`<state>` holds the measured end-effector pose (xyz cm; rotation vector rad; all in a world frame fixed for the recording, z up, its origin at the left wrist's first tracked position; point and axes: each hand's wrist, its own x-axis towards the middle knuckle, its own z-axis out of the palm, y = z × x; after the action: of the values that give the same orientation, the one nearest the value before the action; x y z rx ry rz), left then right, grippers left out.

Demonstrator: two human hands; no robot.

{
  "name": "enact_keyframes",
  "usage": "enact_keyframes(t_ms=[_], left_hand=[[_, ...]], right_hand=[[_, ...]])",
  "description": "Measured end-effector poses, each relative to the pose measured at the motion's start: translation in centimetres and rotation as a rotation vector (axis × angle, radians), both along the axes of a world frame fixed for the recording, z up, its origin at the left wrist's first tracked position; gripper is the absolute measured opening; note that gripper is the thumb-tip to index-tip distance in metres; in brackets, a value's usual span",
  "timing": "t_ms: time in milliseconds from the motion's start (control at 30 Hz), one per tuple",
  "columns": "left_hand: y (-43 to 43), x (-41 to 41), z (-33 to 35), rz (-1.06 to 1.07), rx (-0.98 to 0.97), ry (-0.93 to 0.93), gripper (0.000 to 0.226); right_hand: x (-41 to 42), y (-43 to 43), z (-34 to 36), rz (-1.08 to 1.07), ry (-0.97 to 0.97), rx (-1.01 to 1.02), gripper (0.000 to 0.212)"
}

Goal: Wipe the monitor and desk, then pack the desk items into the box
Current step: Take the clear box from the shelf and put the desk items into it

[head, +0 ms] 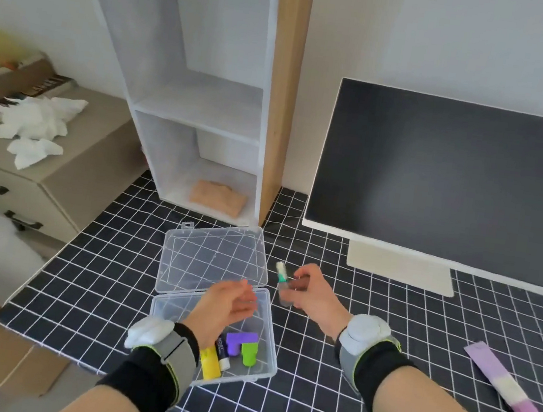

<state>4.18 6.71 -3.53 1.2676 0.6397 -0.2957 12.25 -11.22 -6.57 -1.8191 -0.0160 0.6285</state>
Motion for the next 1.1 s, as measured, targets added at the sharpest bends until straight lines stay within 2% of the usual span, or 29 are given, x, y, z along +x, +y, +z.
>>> enact_keyframes(t_ms=[67,133,167,267,367,433,533,600,700,800,867,900,967,1033,1100], left_hand=[[-2.2,1.0,0.5,0.089,-0.235,0.046,0.036],[-3.4,1.7,0.6,0.152,-0.432,0.096,0.041],[-4.0,1.9,0.6,0.169,-0.521,0.122,0.041],[-4.9,1.6,0.2,0.195,-0.586,0.185,0.033],[-5.0,0.8,-0.3,0.215,-0.585,0.209,0.032],[-4.7,0.3,-0.3,0.222,-0.593,0.210,0.033],[-3.6,-0.7,-0.6,0.236,-0.573,0.215,0.029],[-2.4,-1.2,-0.7,0.210,-0.551,0.209,0.026],[-0.7,-1.9,-0.9,0.216,-0.451,0.206,0.018],[1.4,-2.4,-1.5,0.255,-0.245,0.185,0.008],[2.7,-2.7,-2.1,0.213,-0.098,0.184,0.012],[2.8,-2.7,-2.4,0.173,-0.029,0.189,0.015],[3.7,-2.6,-2.9,0.082,0.102,0.201,0.018],[4.6,-2.3,-3.4,-0.035,0.247,0.196,0.018],[4.9,-1.9,-3.7,-0.138,0.359,0.163,0.015]], right_hand=[[-0.3,-0.5,2.3,0.080,0.053,0.157,0.035],[-0.3,-1.0,3.7,0.111,-0.011,0.115,0.025],[-0.2,-1.8,3.9,0.058,-0.062,0.044,0.020],[0.2,-6.2,2.2,-0.070,-0.172,-0.397,0.015],[-1.1,-10.8,-1.0,0.169,-0.094,-0.947,0.030],[-2.5,-12.3,-3.1,0.228,-0.032,-1.080,0.041],[-3.6,-12.6,-5.0,0.229,-0.153,-1.169,0.037],[-3.6,-12.6,-5.3,0.215,-0.157,-1.160,0.036],[-2.9,-12.2,-4.5,0.099,-0.052,-1.022,0.031],[-2.3,-9.2,-2.7,0.054,-0.010,-0.704,0.023],[-2.2,-5.2,-0.7,0.078,0.029,-0.454,0.020],[-2.1,-3.5,0.3,0.132,0.005,-0.395,0.019],[-1.9,0.4,1.6,0.286,-0.112,-0.386,0.019],[-2.0,3.6,2.0,0.421,-0.216,-0.483,0.024],[-2.4,5.5,1.9,0.506,-0.238,-0.591,0.026]])
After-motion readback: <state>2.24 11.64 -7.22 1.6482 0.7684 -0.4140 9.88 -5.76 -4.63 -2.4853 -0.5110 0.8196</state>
